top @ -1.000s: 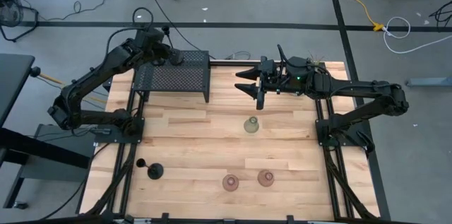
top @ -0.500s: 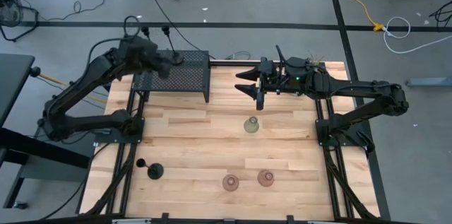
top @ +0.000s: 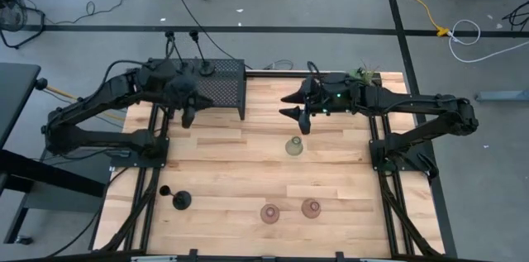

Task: Pick & Place candle stick holders
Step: Put the green glass candle holder on the shelf

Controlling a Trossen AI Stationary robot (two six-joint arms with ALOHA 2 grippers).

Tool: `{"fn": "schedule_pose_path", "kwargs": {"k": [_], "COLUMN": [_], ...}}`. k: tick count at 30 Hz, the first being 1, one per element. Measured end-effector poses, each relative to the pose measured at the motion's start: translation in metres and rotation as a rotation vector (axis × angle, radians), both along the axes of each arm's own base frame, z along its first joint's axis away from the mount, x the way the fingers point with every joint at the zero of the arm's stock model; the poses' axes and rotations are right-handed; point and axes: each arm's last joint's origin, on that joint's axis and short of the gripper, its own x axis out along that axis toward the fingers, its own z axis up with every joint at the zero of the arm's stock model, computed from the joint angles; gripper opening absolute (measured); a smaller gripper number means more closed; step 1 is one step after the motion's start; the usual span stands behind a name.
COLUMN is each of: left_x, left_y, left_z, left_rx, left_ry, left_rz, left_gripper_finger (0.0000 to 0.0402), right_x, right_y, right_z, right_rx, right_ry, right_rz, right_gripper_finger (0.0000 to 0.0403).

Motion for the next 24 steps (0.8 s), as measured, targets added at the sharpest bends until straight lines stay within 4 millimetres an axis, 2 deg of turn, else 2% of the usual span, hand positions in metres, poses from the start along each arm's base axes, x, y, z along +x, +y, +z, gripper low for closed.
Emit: {"fn": "schedule_pose_path", "kwargs": {"k": [8, 12, 24], "left_x": [0.010, 0.012, 0.013], "left_y": [-0.017, -0.021, -0.022], "left_z": [0.010, 0.012, 0.013], "left_rx": [0.030, 0.037, 0.051], "left_ry": [-0.112, -0.137, -0.136], "left_rz": [-0.109, -0.125, -0.103], "left_gripper_finger": [0.0046, 0.0046, 0.0046], "right_x": [-0.014, -0.022, -0.034], "right_y": [0.002, 0.005, 0.020], "right_z": [-0.027, -0.049, -0.112], "right_rx": [0.088, 0.136, 0.207], "right_ry": [0.290, 0.442, 0.594], "right_rz": [-0.027, -0.045, -0.057], "right_gripper_finger": [0.0207, 0.0207, 0.0210]}}
